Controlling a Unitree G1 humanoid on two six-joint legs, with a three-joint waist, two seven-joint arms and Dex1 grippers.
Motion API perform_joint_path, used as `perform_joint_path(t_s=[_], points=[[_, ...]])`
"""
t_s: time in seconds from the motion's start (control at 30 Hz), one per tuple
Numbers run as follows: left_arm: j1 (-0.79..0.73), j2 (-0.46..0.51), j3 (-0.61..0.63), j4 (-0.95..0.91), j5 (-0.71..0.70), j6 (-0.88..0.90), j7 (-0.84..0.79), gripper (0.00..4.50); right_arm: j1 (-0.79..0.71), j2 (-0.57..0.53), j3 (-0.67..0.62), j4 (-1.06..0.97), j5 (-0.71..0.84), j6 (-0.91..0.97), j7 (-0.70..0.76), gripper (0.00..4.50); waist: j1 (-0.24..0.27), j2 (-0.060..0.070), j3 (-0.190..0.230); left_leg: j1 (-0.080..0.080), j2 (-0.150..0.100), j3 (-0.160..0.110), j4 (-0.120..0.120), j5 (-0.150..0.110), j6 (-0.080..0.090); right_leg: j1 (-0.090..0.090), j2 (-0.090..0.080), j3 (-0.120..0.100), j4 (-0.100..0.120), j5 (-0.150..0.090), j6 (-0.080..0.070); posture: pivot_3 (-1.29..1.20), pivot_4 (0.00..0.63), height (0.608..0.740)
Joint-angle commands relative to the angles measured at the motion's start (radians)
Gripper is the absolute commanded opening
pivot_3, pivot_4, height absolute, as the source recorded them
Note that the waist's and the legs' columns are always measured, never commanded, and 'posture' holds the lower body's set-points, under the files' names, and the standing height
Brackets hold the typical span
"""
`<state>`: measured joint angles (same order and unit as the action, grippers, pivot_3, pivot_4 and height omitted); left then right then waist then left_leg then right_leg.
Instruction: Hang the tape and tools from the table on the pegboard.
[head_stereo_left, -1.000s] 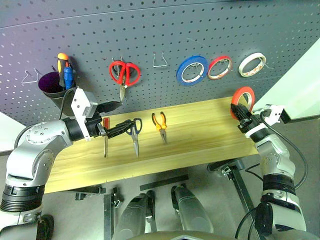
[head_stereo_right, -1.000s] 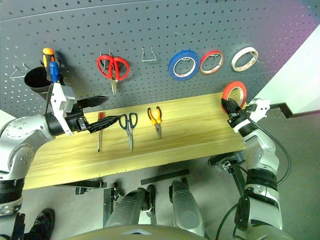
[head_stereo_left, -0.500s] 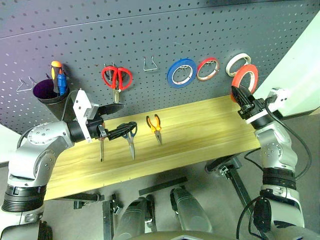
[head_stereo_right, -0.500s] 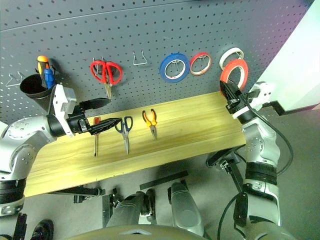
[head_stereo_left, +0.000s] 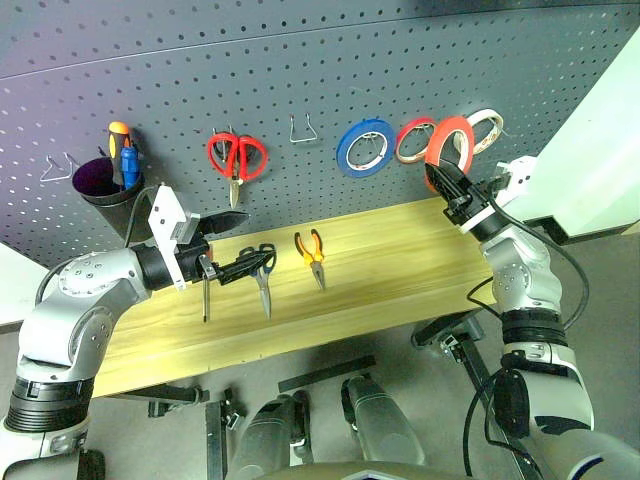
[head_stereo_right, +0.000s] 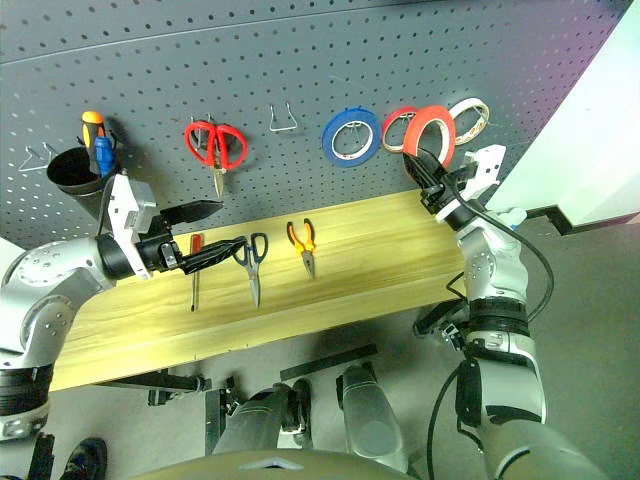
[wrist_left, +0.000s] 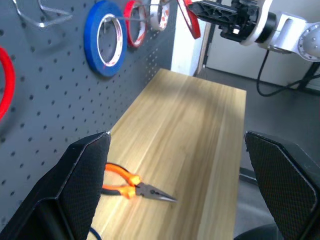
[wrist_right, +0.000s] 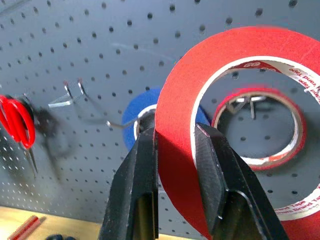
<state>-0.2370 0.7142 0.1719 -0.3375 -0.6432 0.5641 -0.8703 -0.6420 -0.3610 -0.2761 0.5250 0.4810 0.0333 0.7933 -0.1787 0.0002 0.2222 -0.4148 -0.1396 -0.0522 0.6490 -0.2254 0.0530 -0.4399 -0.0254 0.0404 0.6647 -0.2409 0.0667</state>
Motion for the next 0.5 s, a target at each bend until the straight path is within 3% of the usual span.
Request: perform_joint_path(t_s=[0.03, 0.43, 0.5], points=[[0.008, 0.008, 0.027, -0.056, -0.021, 0.007, 0.011, 4.50, -0.061, 0.011, 0.008, 0.040, -0.014, -0.057, 0.025, 0.69, 0.000, 0.000, 0.000, 0.000, 0.000, 0.000, 0.000, 0.000, 0.000, 0.000, 0.000, 0.000, 0.000, 0.000, 0.000, -0.20, 0.153, 0.729], [0.040, 0.018, 0.047, -0.091, -0.035, 0.025, 0.035, 4.50, -0.195, 0.013, 0.053, 0.358, -0.148, -0.224, 0.022, 0.69, 0.003, 0.000, 0.000, 0.000, 0.000, 0.000, 0.000, 0.001, 0.002, 0.000, 0.000, 0.000, 0.000, 0.000, 0.000, -0.16, 0.160, 0.729], [0.046, 0.018, 0.048, -0.098, -0.037, 0.028, 0.039, 4.50, -0.227, 0.007, 0.055, 0.437, -0.183, -0.264, -0.017, 1.43, 0.002, 0.000, 0.000, 0.001, 0.000, 0.000, 0.000, 0.001, 0.002, 0.001, 0.000, 0.000, 0.000, 0.000, 0.000, -0.16, 0.164, 0.729]])
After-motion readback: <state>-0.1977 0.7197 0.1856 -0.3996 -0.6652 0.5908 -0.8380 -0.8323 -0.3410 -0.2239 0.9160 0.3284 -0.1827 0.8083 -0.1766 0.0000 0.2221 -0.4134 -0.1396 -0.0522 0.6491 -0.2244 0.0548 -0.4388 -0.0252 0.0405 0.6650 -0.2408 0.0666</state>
